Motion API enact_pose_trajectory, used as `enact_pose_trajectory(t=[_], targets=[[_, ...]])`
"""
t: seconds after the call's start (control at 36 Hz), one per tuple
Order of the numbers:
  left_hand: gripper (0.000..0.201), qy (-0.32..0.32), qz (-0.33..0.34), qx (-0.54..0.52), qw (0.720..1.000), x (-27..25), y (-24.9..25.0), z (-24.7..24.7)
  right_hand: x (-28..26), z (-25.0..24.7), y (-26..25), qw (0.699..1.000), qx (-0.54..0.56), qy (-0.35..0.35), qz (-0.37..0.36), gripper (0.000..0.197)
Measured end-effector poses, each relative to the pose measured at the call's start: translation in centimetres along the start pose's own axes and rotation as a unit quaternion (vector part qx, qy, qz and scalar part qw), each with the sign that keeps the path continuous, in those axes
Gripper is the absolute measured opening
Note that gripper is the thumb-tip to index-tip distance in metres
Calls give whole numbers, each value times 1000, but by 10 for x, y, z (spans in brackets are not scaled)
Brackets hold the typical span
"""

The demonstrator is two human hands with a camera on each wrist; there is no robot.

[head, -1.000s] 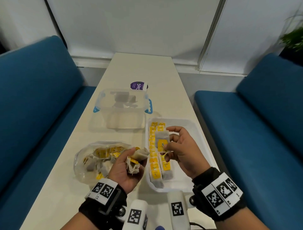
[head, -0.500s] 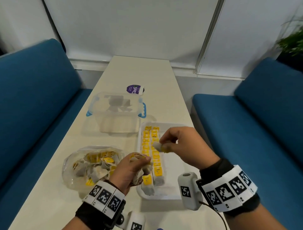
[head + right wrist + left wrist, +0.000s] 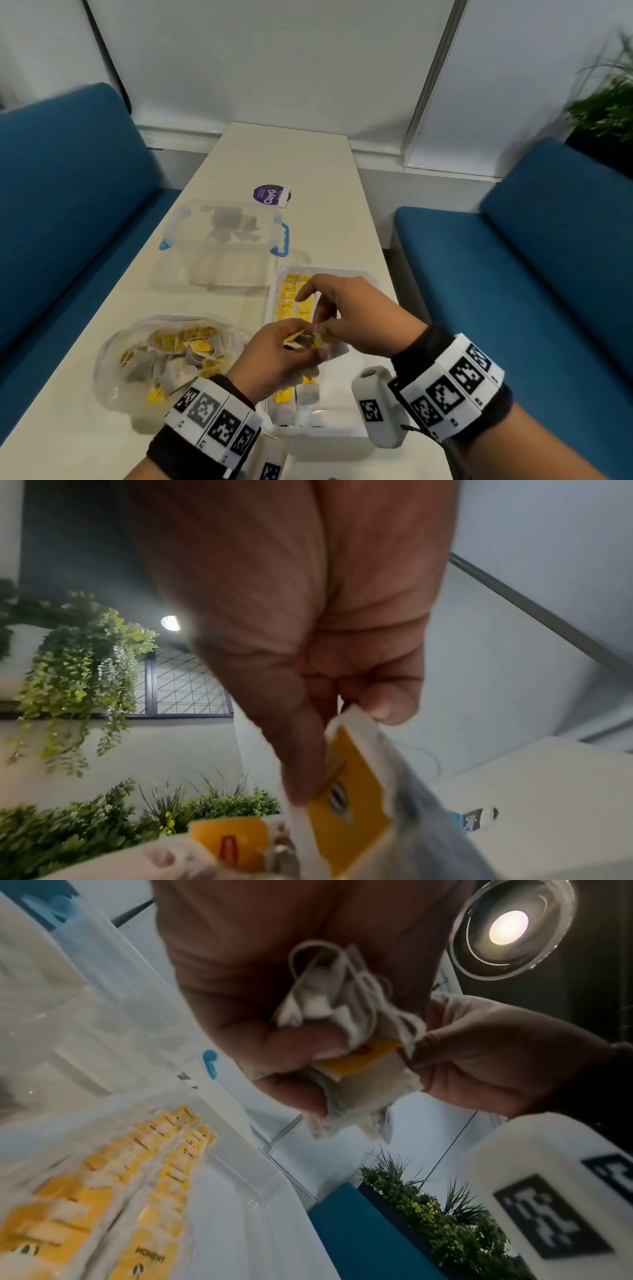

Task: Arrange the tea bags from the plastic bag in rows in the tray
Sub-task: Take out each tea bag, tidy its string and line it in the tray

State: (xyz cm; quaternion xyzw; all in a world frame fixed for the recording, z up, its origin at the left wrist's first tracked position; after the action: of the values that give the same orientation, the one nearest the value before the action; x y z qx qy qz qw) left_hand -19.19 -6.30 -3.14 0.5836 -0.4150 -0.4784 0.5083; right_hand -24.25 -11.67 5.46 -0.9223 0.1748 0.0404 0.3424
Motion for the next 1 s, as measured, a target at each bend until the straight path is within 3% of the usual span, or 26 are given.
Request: enact_pose_trajectory(t=[0.14,0.22,0.31,0.42,0.47,0.61,0.81,1.0], targets=[[14,45,-1,-16,999,1,-4,-5,0,-7,16,989,119,86,-5,42],[11,60,-13,-36,997,2,-10,-10,-8,-11,41,966,207,157,14,39],[14,68,-22,-54,996,0,-16,-14,-15,0,62,940,294,169,44,30],[16,66,-26,-59,996,0,-22,-14,-20,22,70,941,306,130,67,8],[20,67,-28,-59,996,-2,-23,-13,-21,25,72,942,302,134,63,13],[8,89,-34,-90,991,-4,-32,-18,-30,12,86,942,217,230,107,26],[6,137,-43,-133,981,-11,-43,-35,-38,32,106,926,269,212,158,16],[10,124,-73,-212,967,-16,-55,-31,-33,100,128,908,324,107,241,16]])
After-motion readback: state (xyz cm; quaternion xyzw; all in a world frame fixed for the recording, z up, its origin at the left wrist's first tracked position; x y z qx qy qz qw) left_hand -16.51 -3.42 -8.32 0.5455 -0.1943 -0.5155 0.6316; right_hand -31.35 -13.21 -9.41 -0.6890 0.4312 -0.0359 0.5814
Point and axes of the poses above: each hand's wrist, its own x-axis towards the middle knuckle, its own z-axis out of the palm, y = z × x, the point moved 9 cm from there along x, towards the middle knuckle, and after that the axes turned 9 degrees about -y, right-handed, at the moved point
